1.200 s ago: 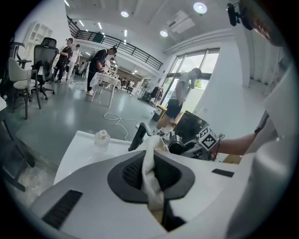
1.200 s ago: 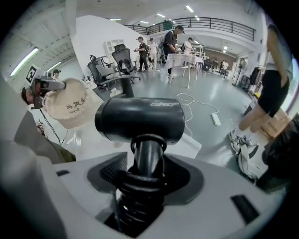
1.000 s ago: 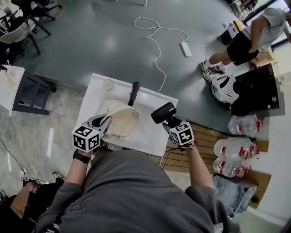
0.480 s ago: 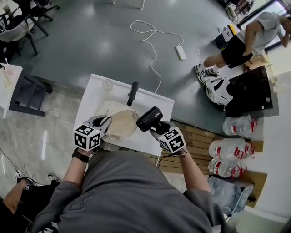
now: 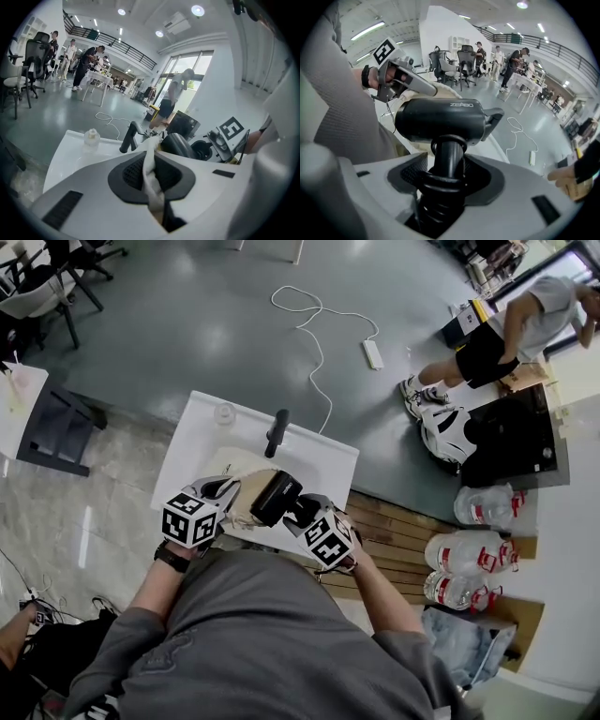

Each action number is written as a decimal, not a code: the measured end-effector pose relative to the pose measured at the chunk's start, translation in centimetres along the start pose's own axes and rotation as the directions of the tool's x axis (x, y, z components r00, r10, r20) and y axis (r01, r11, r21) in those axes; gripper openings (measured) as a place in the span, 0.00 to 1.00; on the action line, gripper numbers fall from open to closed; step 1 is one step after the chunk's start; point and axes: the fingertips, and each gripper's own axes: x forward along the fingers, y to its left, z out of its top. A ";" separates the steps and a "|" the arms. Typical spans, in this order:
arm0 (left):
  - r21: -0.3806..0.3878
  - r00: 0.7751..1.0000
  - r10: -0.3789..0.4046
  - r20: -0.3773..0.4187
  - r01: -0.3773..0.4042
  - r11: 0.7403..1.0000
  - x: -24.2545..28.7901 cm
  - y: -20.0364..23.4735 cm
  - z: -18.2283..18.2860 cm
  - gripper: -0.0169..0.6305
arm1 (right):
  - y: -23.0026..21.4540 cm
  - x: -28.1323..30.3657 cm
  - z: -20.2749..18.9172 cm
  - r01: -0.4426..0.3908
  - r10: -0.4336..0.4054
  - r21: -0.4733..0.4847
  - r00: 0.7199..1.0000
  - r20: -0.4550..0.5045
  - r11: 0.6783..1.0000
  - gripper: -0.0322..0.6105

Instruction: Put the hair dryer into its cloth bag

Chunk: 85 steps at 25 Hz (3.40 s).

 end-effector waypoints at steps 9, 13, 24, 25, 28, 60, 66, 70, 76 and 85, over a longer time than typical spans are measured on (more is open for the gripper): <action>0.017 0.998 -0.064 -0.012 0.064 0.998 1.0 -1.8 -0.4 0.05 | 2.0 2.4 -0.4 -0.067 0.058 -0.069 0.990 -0.131 0.995 0.42; 0.016 0.992 -0.125 -0.006 0.125 0.992 1.3 -3.1 -0.2 0.05 | 2.2 3.7 -0.9 -0.120 0.116 -0.008 0.973 -0.198 0.993 0.42; 0.021 0.968 -0.249 -0.021 0.250 0.968 2.0 -5.5 -0.4 0.05 | 2.7 6.1 -3.2 -0.199 0.255 0.201 0.916 -0.310 0.959 0.43; 0.020 0.967 -0.253 -0.021 0.253 0.967 2.0 -5.5 -0.4 0.05 | 2.8 6.2 -3.2 -0.203 0.262 0.210 0.912 -0.314 0.956 0.43; 0.013 0.966 -0.260 -0.017 0.260 0.966 2.0 -5.4 -0.4 0.05 | 3.0 6.5 -3.1 -0.218 0.288 0.238 0.903 -0.319 0.946 0.43; -0.135 0.906 -0.418 0.071 0.424 0.896 2.0 -6.0 1.5 0.05 | 1.7 6.3 -1.5 -0.313 0.500 0.719 0.864 -0.056 0.621 0.44; -0.152 0.897 -0.435 0.076 0.442 0.884 2.1 -6.0 1.7 0.05 | 2.1 6.2 -1.7 -0.291 0.495 0.664 0.858 -0.138 0.689 0.44; -0.158 0.890 -0.449 0.077 0.456 0.876 2.4 -6.4 1.8 0.05 | 1.4 6.1 -2.5 -0.244 0.423 0.512 0.865 -0.269 0.824 0.45; -0.208 0.854 -0.507 0.116 0.520 0.828 2.4 -7.0 1.8 0.05 | 0.6 5.9 -1.1 -0.241 0.370 0.406 0.887 -0.275 0.881 0.44; -0.313 0.860 -0.441 0.255 0.505 0.804 1.3 -3.9 3.2 0.05 | -2.5 8.1 -3.1 -0.183 0.276 0.468 0.951 -0.138 0.865 0.44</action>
